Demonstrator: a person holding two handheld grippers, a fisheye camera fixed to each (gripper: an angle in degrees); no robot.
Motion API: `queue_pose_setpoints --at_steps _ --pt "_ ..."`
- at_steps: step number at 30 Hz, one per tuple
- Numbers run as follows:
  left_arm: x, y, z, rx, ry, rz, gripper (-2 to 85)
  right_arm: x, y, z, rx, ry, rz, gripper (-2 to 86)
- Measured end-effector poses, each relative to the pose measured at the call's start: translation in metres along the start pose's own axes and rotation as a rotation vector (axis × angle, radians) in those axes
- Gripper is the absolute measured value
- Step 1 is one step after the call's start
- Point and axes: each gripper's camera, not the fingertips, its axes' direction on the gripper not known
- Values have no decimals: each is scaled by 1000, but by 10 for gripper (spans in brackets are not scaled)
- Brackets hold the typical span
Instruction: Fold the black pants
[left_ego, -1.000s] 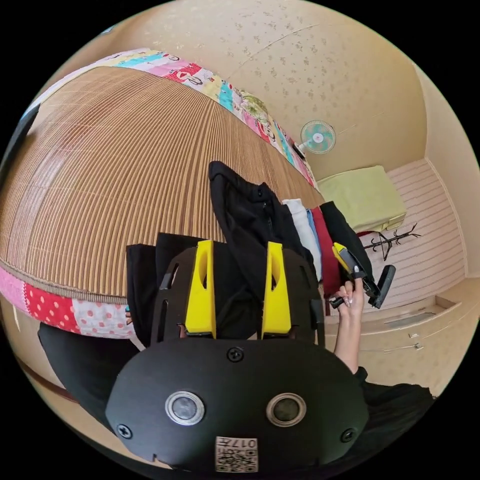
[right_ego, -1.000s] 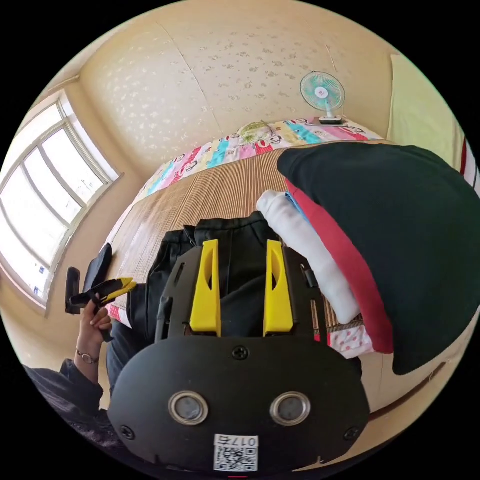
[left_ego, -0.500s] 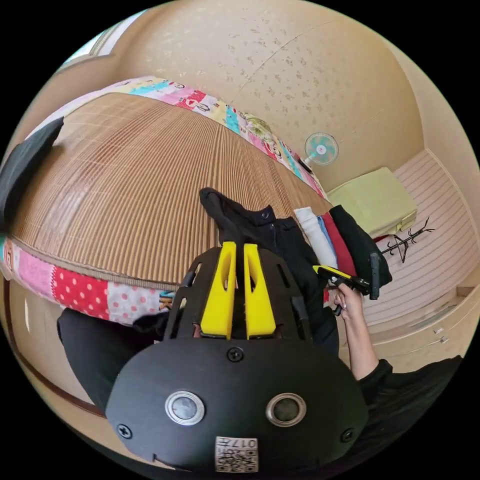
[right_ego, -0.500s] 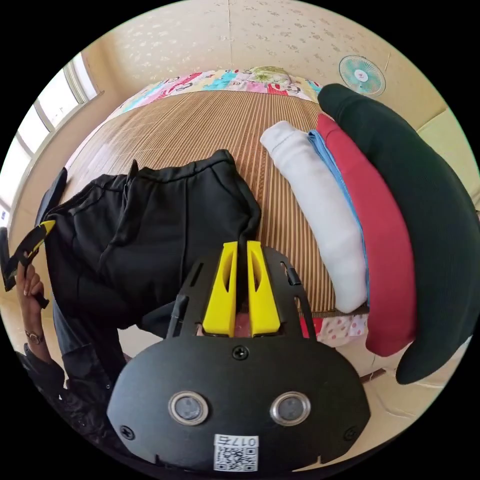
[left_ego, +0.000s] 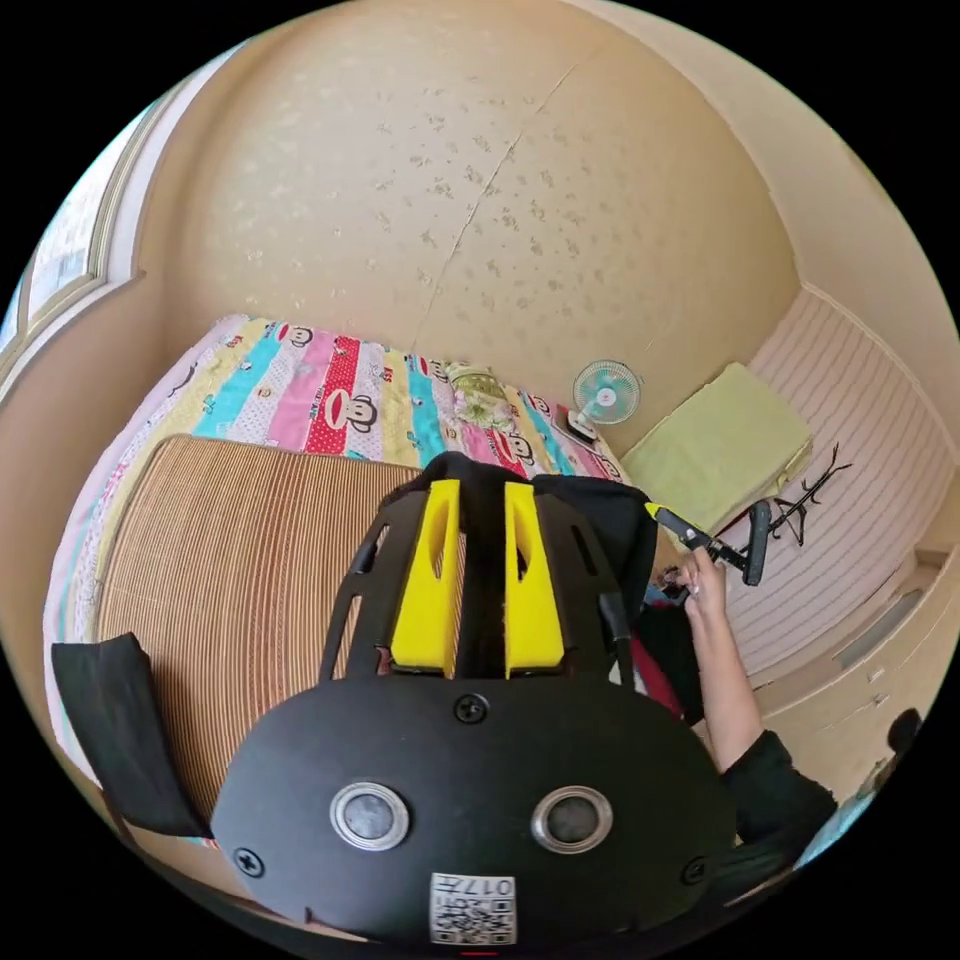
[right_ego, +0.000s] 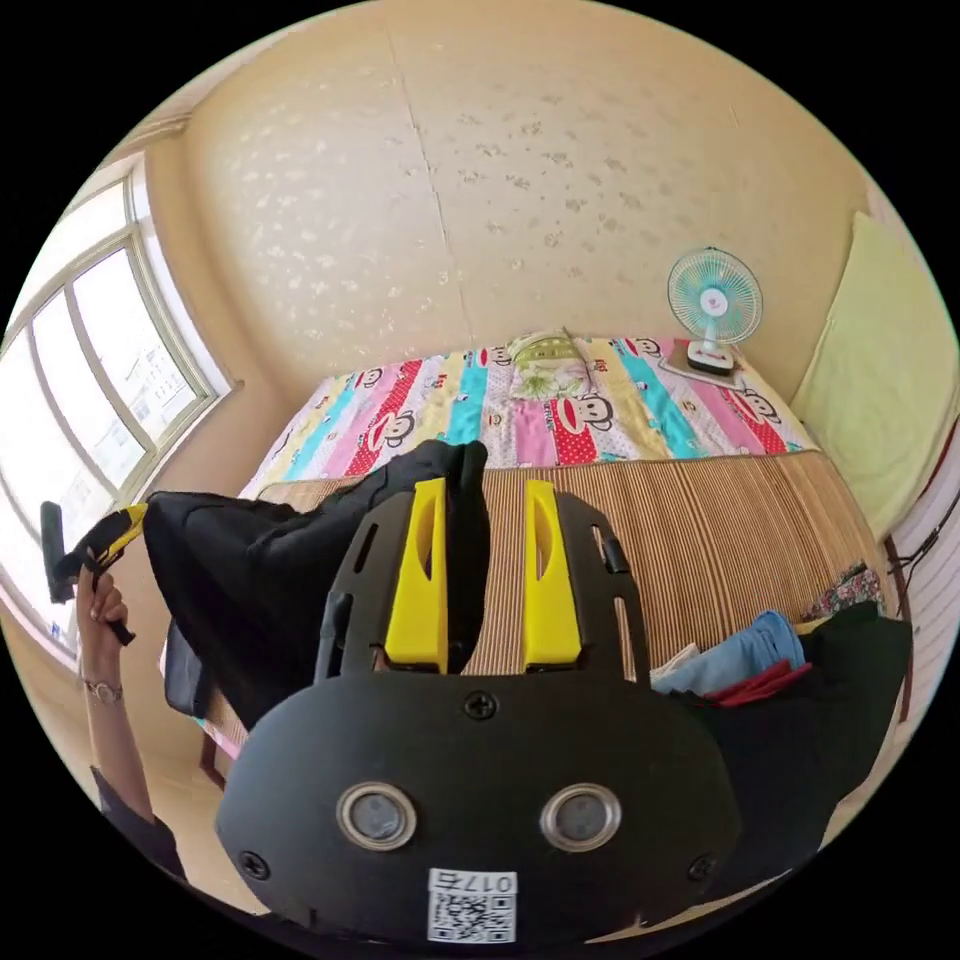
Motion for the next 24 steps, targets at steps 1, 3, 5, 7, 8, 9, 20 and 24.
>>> queue_pose_setpoints --at_steps 1,3,5,7,8,9,20,24 --pt "-21 9 2 9 34 -19 112 -2 11 1 -11 -18 -24 114" --pt "-44 41 12 -16 3 0 115 -15 76 18 -115 -82 -156 121" --pt "-66 90 36 -119 -91 14 119 -26 140 38 -230 -133 -240 124" --pt "-88 177 72 -281 -124 37 124 -41 209 58 -354 -206 -285 127" --pt "-90 200 78 -308 -117 42 123 -53 252 67 -413 -274 -293 130" --pt "-92 245 88 -351 -101 49 121 -68 290 74 -464 -352 -294 134" --pt "-72 502 117 -440 23 -151 72 -42 368 74 -529 -683 36 31" --pt "-62 522 65 -302 74 -196 46 58 372 21 -386 -955 178 11"
